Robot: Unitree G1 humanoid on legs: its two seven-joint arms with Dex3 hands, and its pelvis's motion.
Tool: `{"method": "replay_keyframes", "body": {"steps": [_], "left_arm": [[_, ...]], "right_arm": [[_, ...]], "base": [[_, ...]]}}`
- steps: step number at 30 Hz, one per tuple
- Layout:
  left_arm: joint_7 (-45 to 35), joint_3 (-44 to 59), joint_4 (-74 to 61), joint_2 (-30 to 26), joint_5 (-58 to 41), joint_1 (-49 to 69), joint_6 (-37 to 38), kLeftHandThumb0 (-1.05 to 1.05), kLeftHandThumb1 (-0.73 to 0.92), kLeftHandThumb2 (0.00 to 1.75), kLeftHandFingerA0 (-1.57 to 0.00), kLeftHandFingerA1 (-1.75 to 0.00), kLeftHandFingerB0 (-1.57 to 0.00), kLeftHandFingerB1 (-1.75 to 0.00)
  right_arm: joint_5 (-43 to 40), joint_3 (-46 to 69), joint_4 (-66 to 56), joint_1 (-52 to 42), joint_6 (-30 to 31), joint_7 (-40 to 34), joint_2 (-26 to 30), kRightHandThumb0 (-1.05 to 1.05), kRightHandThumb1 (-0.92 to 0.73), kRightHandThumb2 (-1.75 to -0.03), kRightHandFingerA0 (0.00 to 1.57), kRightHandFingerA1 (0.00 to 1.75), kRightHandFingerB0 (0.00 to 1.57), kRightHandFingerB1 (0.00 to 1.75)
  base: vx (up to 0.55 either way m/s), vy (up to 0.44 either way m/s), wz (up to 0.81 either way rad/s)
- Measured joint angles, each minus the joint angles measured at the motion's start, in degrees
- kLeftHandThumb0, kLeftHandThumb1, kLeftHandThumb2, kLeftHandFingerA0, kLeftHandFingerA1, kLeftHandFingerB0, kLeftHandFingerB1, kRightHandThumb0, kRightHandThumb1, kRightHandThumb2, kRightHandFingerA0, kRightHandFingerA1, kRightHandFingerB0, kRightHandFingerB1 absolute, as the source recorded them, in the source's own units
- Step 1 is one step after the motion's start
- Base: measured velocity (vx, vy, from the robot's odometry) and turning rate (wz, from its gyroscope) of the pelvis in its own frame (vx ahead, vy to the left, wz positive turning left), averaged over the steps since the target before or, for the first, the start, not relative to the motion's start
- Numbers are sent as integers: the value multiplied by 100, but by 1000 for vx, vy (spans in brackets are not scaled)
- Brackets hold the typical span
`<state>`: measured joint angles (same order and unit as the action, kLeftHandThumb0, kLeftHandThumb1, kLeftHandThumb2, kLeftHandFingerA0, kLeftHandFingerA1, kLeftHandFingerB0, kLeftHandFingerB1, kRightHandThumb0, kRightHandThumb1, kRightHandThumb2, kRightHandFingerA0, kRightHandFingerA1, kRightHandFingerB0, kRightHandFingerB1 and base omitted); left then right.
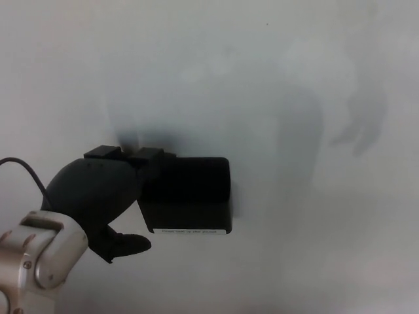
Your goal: A magnetic marker holder is on the left hand side of the white board, the robot put the index and middle finger into the opening of the container and pull off the magnetic holder and hand it to a human on the left hand side.
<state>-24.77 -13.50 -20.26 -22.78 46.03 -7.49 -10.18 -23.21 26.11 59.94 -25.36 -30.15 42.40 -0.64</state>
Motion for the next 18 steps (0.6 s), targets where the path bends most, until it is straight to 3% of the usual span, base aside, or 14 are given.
{"method": "replay_keyframes", "body": {"steps": [2, 3, 6, 7, 8, 9, 18], "left_arm": [[5, 0, 0, 11, 0, 0, 0, -36, 22, 86, -4, -51, 0, -46], [5, 0, 1, 13, -1, 0, 0, -36, 21, 86, -4, -51, 0, -46], [3, -13, 20, 46, -12, -2, -5, -36, 21, 86, -4, -51, 0, -46], [2, -22, 27, 59, -12, -4, -6, -75, 42, 74, -9, -42, -10, -36], [2, -24, 29, 62, -12, -7, -7, -75, 42, 74, -9, -42, -10, -36], [1, -26, 30, 73, -18, -7, -7, -38, 21, 86, -6, -52, 0, -47], [-329, -100, -459, 317, -480, 42, -149, -37, 21, 86, -6, -52, 0, -47]], "right_arm": [[3, 0, 39, 29, 0, 0, 13, -70, -69, -62, 68, 49, 42, 33], [3, 0, 39, 32, 0, 0, 14, -71, -54, -94, 62, 61, 35, 49], [-1, 3, 2, 32, 0, 10, 13, -71, -54, -94, 62, 61, 35, 49], [-2, 3, -3, 32, 0, 14, 13, -69, -70, -62, 73, 51, 43, 34], [-2, 3, -5, 31, 0, 15, 13, -69, -70, -62, 73, 51, 43, 34], [-2, 3, -11, 32, 0, 20, 13, -67, -70, -62, 69, 50, 43, 34], [12, -22, -23, 62, -35, 30, 20, -69, -69, -61, 68, 51, 42, 34]], "base": [[0, 0, 0], [0, 0, 0], [0, 0, 0], [0, 0, 0], [0, 0, 0], [0, 0, 0], [0, 0, 0]]}}
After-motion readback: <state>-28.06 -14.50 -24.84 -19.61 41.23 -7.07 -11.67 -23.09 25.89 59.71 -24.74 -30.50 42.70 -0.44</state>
